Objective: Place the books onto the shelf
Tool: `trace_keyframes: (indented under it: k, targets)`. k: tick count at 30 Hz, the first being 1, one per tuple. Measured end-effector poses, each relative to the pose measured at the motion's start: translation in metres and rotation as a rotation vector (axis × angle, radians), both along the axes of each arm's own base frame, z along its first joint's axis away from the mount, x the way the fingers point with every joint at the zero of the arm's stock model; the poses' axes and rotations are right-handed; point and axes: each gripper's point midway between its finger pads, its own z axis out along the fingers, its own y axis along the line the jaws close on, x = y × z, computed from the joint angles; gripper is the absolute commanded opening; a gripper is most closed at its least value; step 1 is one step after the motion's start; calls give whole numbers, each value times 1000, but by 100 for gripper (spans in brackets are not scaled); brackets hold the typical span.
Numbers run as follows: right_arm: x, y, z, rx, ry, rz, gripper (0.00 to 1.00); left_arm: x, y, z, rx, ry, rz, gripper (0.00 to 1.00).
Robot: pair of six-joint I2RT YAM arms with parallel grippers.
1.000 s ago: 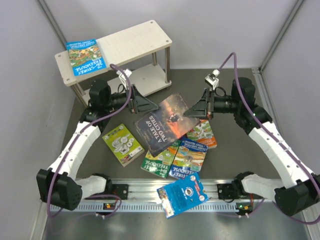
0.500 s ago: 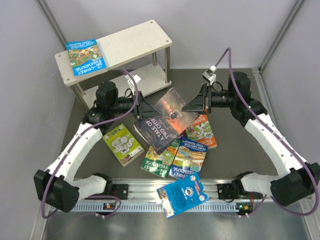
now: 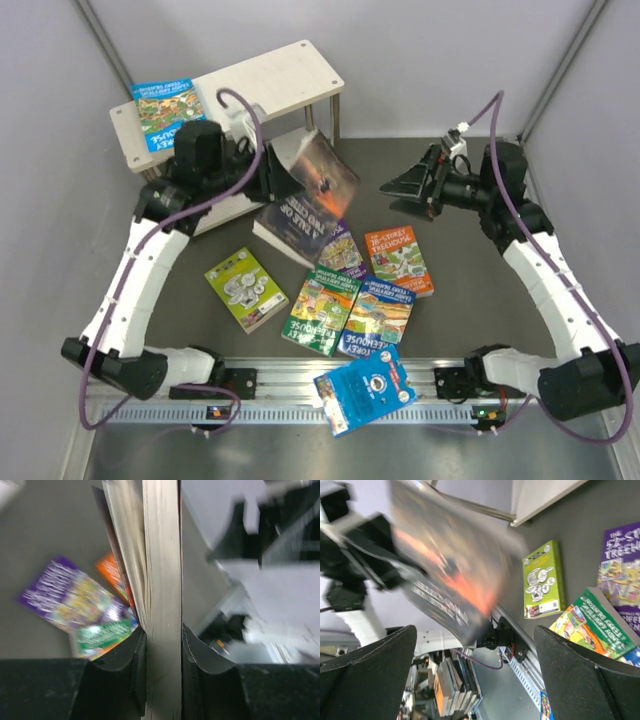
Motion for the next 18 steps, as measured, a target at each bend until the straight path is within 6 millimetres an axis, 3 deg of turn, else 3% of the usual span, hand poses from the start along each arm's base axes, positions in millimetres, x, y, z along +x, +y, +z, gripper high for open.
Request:
trace_keyframes:
  k: [5,10,14,18]
  targets:
    - [-13,-15,-26,-20,56,-60,100,64,44,77,122,-204,315,0]
    - [-25,-18,-59,-45,143,-63,100,103,100,129,165,-337,600,0]
    - [-29,-19,-69,-56,181,-66,100,126,153,141,170,-345,772,0]
    - [-34,-19,-66,-56,170,-61,100,151,227,126,162,-267,954,0]
